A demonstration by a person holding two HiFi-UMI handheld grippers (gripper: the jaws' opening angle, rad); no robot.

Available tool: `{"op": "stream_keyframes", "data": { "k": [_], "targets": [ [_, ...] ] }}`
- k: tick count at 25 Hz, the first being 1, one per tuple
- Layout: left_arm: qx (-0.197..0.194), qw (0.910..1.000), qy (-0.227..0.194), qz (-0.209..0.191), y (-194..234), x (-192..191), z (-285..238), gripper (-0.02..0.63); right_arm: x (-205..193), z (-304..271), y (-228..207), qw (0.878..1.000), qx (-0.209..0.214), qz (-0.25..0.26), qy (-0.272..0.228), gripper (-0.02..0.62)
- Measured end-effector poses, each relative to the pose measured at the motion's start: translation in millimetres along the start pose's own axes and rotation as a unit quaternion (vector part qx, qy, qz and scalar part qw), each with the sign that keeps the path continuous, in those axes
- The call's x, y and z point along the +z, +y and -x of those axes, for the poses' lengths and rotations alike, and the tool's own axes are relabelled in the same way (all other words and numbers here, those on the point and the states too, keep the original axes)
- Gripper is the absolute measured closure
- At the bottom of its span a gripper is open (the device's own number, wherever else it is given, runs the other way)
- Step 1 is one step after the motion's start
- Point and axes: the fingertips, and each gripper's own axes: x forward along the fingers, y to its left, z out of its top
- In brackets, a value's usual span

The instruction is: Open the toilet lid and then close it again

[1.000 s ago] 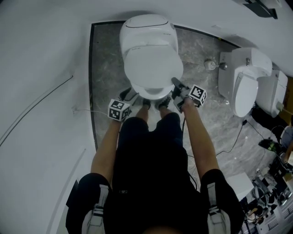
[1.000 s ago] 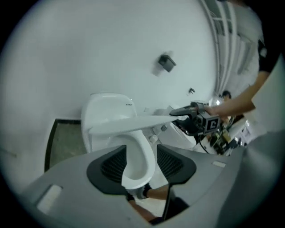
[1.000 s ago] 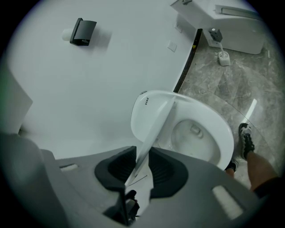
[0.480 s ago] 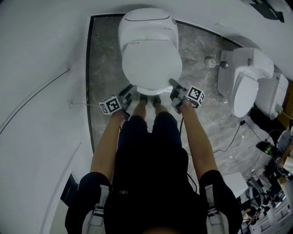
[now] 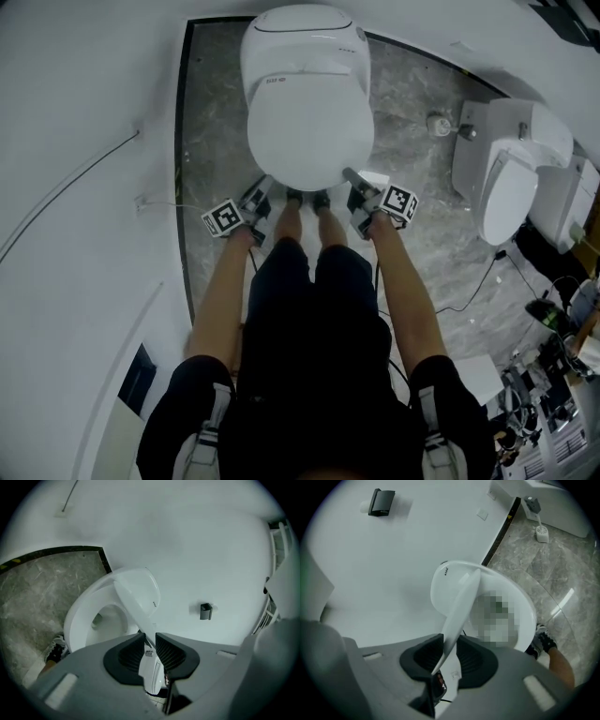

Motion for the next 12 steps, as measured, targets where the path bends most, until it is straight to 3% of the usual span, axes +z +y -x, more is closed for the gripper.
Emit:
{"op": "stream_keyframes", "data": {
  "k": [5, 12],
  "targets": [
    [0.005, 0.9997, 0.014, 0.019, 13, -16, -3, 0.477, -4, 0, -12, 1.000, 0.000, 0.000, 0.009, 0.505],
    [0.023, 0.9995, 0.015, 0.016, 31, -18, -19, 0.491, -12, -4, -30, 0.999, 0.004, 0.014, 0.034, 0.502]
  ]
}}
